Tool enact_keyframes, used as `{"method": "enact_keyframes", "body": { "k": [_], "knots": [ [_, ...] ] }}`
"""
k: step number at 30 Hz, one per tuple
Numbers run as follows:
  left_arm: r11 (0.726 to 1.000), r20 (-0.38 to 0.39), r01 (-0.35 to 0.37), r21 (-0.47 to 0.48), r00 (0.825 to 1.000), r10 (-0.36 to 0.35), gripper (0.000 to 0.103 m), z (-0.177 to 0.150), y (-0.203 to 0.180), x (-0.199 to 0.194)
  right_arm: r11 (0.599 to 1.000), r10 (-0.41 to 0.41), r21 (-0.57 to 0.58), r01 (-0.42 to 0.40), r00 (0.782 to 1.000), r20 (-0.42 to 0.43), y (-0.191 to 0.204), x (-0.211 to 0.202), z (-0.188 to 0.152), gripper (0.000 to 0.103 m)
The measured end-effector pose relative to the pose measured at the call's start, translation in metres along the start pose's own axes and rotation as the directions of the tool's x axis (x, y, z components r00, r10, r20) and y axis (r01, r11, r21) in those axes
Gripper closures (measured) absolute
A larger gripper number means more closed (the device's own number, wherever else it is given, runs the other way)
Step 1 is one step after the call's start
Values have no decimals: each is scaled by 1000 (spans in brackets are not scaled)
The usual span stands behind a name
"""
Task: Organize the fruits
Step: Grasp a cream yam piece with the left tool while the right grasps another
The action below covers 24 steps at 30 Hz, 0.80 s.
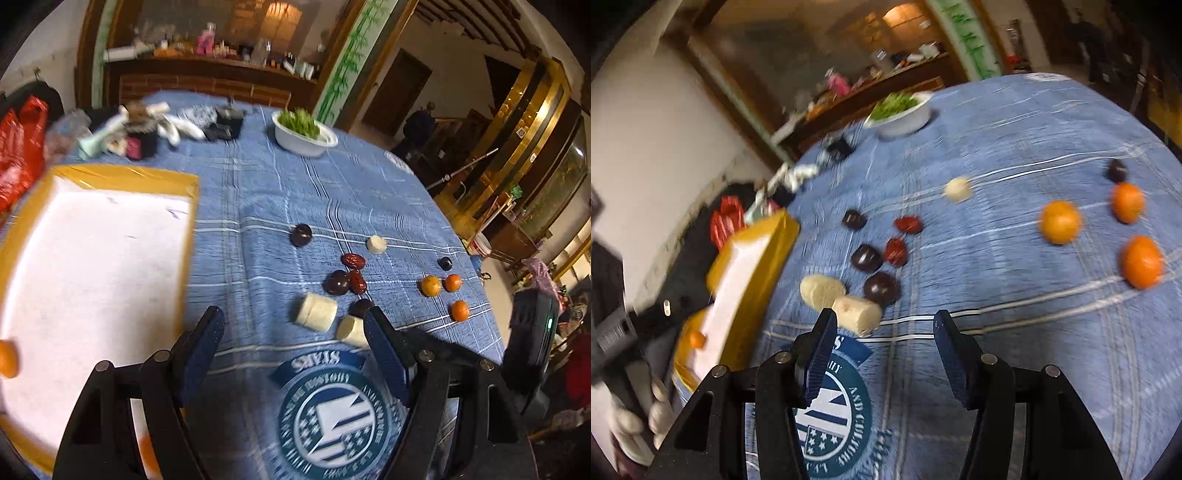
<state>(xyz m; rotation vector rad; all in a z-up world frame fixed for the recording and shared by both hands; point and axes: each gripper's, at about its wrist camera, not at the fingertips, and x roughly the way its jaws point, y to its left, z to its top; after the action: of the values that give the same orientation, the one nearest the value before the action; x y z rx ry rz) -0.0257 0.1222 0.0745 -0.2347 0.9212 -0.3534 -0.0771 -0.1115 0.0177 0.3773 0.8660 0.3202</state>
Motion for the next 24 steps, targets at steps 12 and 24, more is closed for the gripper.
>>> {"method": "enact_keyframes", "body": {
  "k": [12, 24],
  "knots": [
    [993, -131, -41, 106, 990, 55, 26, 6, -26, 82, 990, -63, -131, 55, 996, -59, 25, 47, -1, 53],
    [967, -109, -108, 229, 985, 136, 72, -11, -35, 102, 997, 11, -73, -15, 998, -56, 22, 21, -13, 59]
  ]
}}
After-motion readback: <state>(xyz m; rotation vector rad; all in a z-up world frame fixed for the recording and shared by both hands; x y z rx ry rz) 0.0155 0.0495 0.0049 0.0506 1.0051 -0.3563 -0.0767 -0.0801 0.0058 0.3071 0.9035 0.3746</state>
